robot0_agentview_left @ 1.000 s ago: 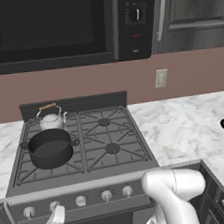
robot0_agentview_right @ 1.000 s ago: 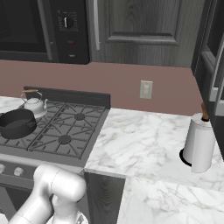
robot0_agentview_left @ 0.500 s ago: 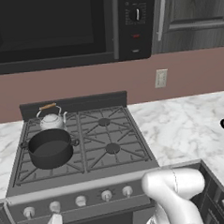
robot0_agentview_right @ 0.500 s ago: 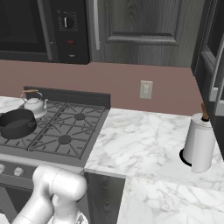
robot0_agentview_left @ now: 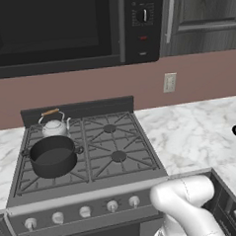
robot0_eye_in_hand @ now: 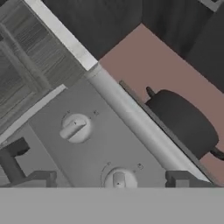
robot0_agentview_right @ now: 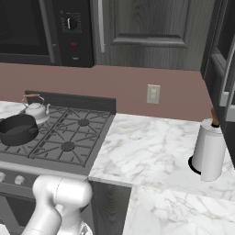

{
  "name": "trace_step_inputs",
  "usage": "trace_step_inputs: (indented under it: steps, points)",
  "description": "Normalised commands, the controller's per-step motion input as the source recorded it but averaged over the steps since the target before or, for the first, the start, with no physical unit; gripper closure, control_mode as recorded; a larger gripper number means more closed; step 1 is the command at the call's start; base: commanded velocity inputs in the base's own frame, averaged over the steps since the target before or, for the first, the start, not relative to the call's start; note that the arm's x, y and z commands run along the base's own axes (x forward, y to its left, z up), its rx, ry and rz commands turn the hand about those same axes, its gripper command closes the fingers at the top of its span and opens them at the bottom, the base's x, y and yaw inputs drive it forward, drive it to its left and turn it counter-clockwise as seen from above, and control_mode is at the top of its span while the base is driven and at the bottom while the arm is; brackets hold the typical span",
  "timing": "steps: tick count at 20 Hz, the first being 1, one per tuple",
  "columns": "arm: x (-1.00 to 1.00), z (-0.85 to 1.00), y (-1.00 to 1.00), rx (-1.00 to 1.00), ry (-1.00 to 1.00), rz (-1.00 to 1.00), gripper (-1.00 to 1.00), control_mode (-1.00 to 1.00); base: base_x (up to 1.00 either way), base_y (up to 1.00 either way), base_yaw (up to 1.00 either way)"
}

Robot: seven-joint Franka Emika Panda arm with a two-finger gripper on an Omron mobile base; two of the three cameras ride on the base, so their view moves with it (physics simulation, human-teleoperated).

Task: Pick the kettle from the cabinet and place it on a stove burner. Then pick the pot from the counter and place it on another stove burner. Finally, turn both burners on.

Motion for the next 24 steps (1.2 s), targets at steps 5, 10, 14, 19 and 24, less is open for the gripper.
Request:
trace_step_inputs:
  steps: [5, 10, 14, 19, 24]
  points:
    - [-0.17, 0.0, 0.0, 0.35, 0.0, 0.26, -1.0, -1.0, 0.0, 0.0, 0.0]
    - [-0.01, 0.05, -0.01, 0.35, 0.0, 0.24, -1.0, -1.0, 0.0, 0.0, 0.0]
    - [0.01, 0.12, -0.01, 0.31, 0.0, 0.14, -1.0, -1.0, 0.0, 0.0, 0.0]
    - [0.03, 0.02, 0.09, 0.11, 0.0, -0.01, -1.0, -1.0, 0.0, 0.0, 0.0]
    - [0.06, 0.0, 0.21, 0.04, 0.01, -0.1, -1.0, -1.0, 0.0, 0.0, 0.0]
